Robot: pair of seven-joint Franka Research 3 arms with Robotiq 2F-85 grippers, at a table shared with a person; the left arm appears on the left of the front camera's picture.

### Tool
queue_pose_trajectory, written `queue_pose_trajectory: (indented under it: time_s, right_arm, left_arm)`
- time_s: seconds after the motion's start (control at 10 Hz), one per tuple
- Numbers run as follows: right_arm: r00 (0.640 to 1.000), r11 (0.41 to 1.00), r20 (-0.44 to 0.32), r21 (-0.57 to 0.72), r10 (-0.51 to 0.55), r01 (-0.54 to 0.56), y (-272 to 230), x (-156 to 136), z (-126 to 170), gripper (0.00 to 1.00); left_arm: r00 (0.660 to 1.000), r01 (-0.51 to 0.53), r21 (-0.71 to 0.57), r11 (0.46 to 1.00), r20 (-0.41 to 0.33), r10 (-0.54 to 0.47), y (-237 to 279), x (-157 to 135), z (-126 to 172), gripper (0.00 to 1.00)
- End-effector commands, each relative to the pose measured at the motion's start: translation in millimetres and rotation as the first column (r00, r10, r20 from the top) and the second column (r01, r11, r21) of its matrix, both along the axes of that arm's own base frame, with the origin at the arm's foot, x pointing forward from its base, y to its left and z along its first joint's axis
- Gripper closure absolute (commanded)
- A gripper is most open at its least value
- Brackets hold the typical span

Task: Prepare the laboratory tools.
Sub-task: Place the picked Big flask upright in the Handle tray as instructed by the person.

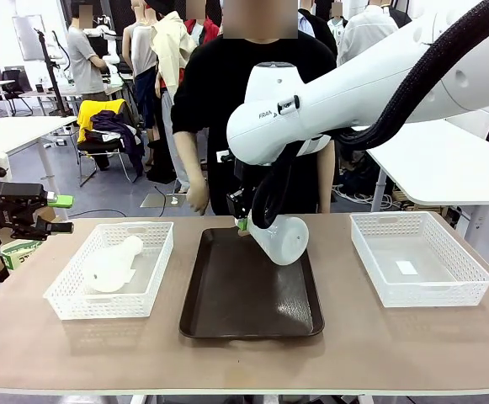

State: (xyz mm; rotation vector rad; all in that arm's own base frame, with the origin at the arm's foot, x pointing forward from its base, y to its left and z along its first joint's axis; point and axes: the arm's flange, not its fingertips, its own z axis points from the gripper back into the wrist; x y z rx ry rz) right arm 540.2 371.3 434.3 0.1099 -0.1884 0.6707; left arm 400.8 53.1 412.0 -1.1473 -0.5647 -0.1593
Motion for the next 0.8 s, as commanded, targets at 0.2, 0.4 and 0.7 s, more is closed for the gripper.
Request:
queue_pose_trajectory:
  time_s: [0.2, 0.4, 0.7]
  right_arm:
    - [0.996, 0.994, 0.055, 0.076, 0.077, -0.081, -7.2, -1.8, 3.7, 1.0]
    - [0.973, 0.96, 0.117, 0.176, 0.199, -0.217, -15.2, -2.0, 9.4, 1.0]
    - [0.879, 0.836, 0.281, 0.296, 0.386, -0.462, -24.2, -0.1, 8.9, 1.0]
  left_arm:
    - [1.0, 0.005, -0.011, 1.0, 0.007, -0.005, 1.5, -0.4, 1.0, 0.0]
    - [1.0, 0.005, -0.011, 1.0, 0.007, -0.005, 1.5, -0.4, 1.0, 0.0]
    - [1.0, 0.005, -0.011, 1.0, 0.007, -0.005, 1.5, -0.4, 1.0, 0.0]
